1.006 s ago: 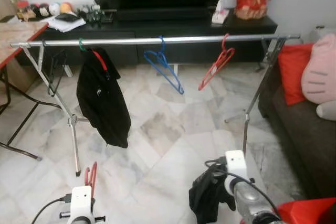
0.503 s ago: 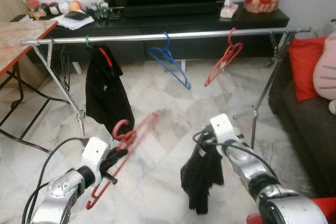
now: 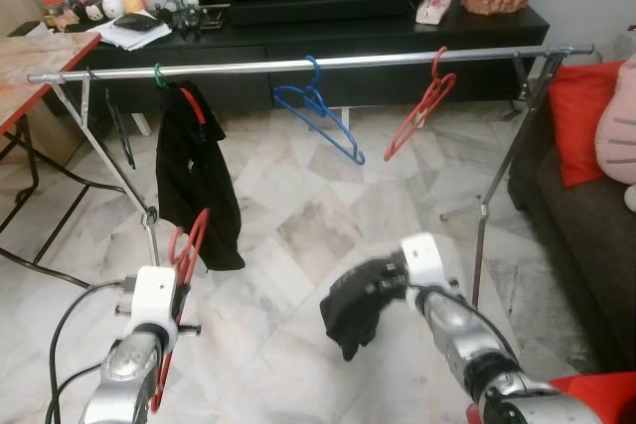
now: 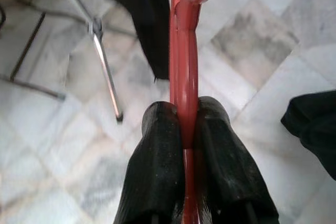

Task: Hang hanger

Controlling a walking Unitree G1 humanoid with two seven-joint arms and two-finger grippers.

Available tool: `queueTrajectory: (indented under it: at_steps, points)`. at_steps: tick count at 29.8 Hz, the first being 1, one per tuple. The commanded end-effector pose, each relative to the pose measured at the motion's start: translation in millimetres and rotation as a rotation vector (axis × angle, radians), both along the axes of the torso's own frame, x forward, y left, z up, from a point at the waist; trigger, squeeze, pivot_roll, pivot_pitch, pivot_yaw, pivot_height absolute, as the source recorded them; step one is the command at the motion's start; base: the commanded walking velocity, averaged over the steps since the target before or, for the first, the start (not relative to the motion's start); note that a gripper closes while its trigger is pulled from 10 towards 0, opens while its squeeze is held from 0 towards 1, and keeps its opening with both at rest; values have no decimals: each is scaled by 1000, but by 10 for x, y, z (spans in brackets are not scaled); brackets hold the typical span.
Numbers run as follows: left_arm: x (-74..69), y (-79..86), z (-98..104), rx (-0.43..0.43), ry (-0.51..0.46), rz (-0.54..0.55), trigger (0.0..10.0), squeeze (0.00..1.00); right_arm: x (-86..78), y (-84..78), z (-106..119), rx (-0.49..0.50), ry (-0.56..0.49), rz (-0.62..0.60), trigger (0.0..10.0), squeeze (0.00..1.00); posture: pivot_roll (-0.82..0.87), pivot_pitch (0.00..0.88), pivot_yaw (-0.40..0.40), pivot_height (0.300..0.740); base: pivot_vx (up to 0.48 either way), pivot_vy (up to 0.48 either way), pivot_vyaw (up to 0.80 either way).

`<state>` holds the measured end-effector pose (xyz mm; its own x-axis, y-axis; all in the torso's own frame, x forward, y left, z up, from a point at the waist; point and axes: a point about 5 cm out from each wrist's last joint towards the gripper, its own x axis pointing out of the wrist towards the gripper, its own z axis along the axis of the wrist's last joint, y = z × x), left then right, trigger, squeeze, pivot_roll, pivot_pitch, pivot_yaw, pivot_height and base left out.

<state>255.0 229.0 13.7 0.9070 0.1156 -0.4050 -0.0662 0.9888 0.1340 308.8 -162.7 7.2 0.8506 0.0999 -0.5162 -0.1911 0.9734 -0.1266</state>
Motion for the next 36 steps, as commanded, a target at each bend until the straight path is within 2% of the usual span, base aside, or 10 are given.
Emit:
queueTrajectory:
  at_steps: [1, 2, 6, 9, 14, 19, 23, 36]
  points:
    - [-89, 37, -154, 5, 54, 38, 10000, 0, -80, -32, -85, -14, 33, -14, 10000, 0, -67, 0, 63, 740, 0, 0, 0]
    - [-139, 32, -243, 2, 88, 50, 10000, 0, -152, -68, -154, -24, 62, -22, 10000, 0, -67, 0, 63, 740, 0, 0, 0]
    - [-186, 18, -341, 12, 119, 81, 10000, 0, -229, -105, -224, -33, 89, -32, 10000, 0, -67, 0, 63, 740, 0, 0, 0]
    - [-488, 44, -659, -2, 302, 115, 10000, 0, -455, -243, -411, -45, 180, -116, 10000, 0, -63, 4, 55, 740, 0, 0, 0]
    - [-641, 20, -782, -22, 360, 145, 10000, 0, -517, -233, -460, -9, 193, -165, 10000, 0, -63, 3, 56, 740, 0, 0, 0]
    - [-672, -33, -823, -29, 363, 138, 10000, 0, -499, -170, -451, -1, 181, -140, 10000, 0, -62, 0, 53, 740, 0, 149, 0]
    - [-636, -39, -810, -45, 345, 145, 10000, 0, -437, -135, -404, 11, 156, -141, 10000, 0, -60, 0, 52, 740, 0, 273, 0]
    - [-619, -25, -800, -46, 328, 149, 10000, 0, -349, -127, -329, 35, 116, -146, 10000, 0, -66, 0, 57, 740, 0, 388, 0]
